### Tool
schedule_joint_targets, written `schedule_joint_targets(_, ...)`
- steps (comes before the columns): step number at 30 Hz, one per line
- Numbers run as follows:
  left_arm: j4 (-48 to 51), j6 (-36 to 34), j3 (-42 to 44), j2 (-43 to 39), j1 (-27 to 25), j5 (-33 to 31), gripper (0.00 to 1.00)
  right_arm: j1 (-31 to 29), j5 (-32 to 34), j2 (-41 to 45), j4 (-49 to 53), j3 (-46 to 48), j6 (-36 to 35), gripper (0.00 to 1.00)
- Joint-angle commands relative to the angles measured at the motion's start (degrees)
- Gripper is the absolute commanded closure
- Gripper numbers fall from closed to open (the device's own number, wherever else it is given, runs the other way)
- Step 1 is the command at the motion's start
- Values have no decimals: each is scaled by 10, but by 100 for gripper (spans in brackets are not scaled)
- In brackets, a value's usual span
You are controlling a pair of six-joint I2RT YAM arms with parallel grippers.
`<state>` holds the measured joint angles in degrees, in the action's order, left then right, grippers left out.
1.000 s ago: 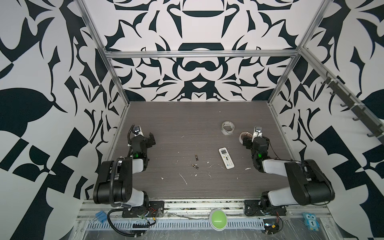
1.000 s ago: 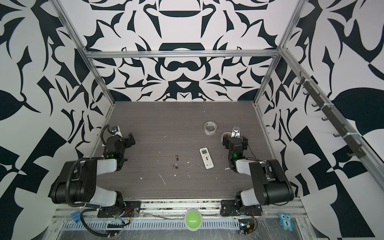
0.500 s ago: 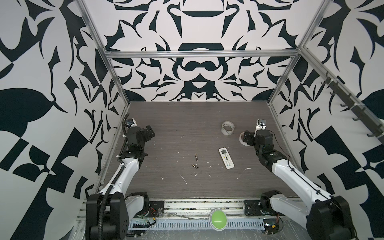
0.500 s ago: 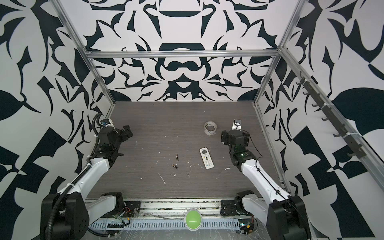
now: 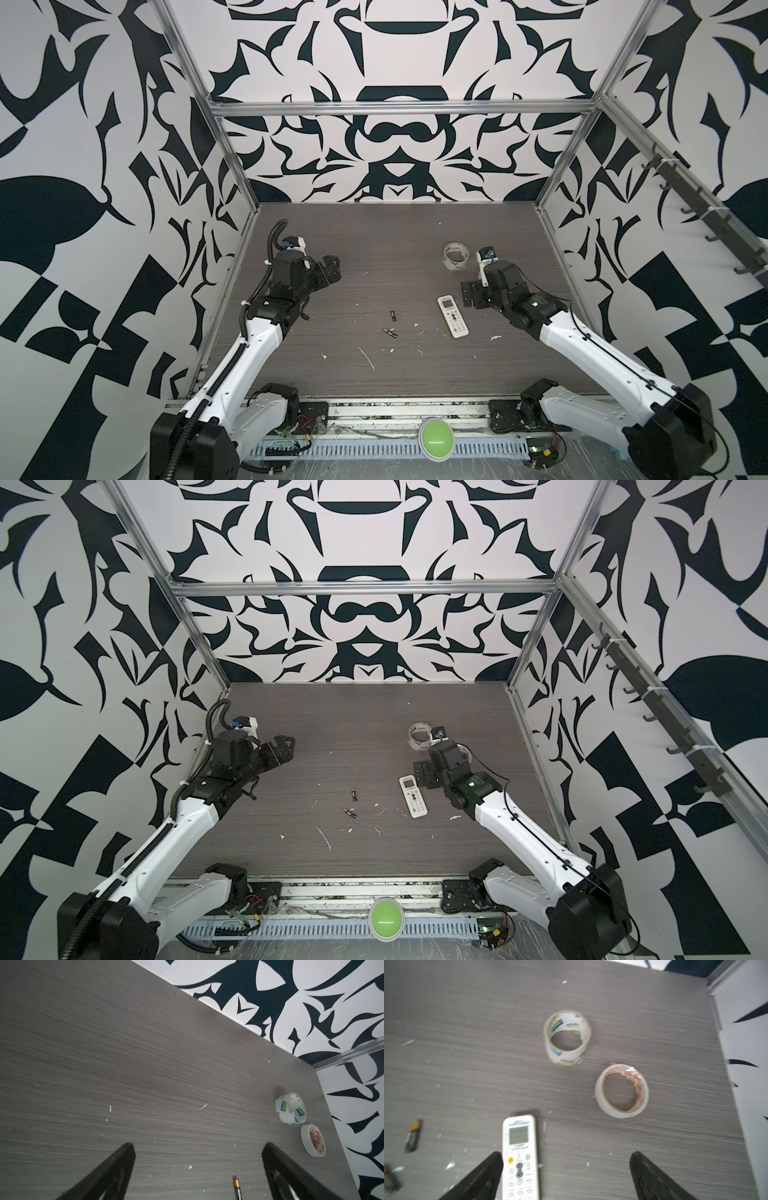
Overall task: Load the batteries into the remote control
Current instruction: 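Move the right gripper over the white remote while the left arm advances toward center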
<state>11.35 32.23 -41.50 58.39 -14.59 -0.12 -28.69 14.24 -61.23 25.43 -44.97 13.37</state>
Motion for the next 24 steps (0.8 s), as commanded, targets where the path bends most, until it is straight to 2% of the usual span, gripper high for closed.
schedule_joint_targets(1, 54, 22, -14, 4, -29, 20, 1, -21, -15, -10, 46, -37, 22, 1)
schedule_joint_targets(6, 67, 20, -27, 24, -80, 33, 1, -48, -26, -30, 82, -55, 39, 1)
schedule_joint_targets(10, 66, 23, -32, 42, -125, 30, 1, -59, -69, -40, 93, -57, 43, 0)
schedule_joint_targets(18, -64, 51, 44, 58, -156, 56, 1, -85, -89, -102, 100, -48, 54, 0)
schedule_joint_targets(24, -121, 22, 51, 82, -178, 96, 1, -85, -122, -113, 62, -8, 55, 3)
